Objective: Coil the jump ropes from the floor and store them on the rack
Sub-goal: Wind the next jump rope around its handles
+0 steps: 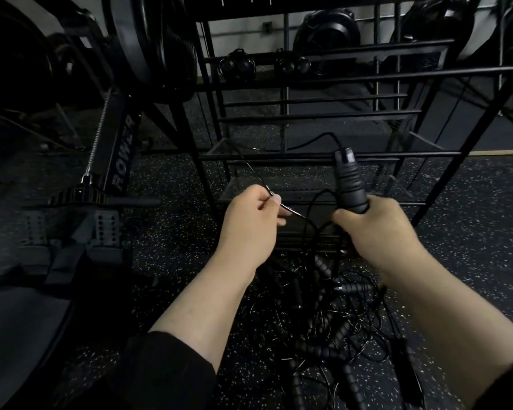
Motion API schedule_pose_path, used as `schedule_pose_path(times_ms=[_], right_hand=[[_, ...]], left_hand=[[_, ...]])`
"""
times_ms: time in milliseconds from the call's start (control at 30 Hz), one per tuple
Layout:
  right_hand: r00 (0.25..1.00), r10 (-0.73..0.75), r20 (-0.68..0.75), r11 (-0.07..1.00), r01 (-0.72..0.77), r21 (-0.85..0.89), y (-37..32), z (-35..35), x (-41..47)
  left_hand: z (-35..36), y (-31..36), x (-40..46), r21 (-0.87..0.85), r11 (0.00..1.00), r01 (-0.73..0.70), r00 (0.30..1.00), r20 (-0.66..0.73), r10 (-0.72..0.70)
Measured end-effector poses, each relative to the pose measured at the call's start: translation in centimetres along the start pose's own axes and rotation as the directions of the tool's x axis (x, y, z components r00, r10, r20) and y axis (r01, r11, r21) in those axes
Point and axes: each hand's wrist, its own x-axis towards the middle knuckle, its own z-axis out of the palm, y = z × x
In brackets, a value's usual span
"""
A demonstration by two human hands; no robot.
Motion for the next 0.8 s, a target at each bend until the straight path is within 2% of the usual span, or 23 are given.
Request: schedule_pose_path(times_ms=[167,300,467,700,767,800], right_hand=[[0.998,0.049,-0.025,0.998,-0.05,-0.035,0.5,-1.4,0.8],[0.996,0.076,-0.037,0.993,-0.079,-0.089,0.9,-1.7,1.1],[0.997,0.068,-0.025,0.984,-0.071,-0.162,1.1,-1.7,1.2],[0.998,-0.028,0.052,0.973,0.039,-0.227,1.0,-1.0,0.9],[0.992,-0.05,0.116,0.987,0.067,-0.145,0.6,-0.2,0.3],[0.984,-0.036,0.175,0.998,0.044,-0.044,0.4,0.4,-0.1]], left_hand=[[-0.5,-0.5,0.7,-0.111,0.994,0.014,0.989,-0.143,-0.03],[-1.0,0.1,0.5,-0.181,0.982,-0.051,0.972,-0.233,0.008],[-1.4,1.4,0.2,-0.33,0.934,-0.138,0.976,-0.203,0.072],[-1.8,1.7,0.2,-0.355,0.92,-0.166,0.985,-0.096,0.141],[-1.7,1.8,0.3,-0.386,0.905,-0.179,0.984,-0.073,0.163],[-1.6,1.9,0.3,-0.413,0.894,-0.177,0.984,-0.06,0.167]])
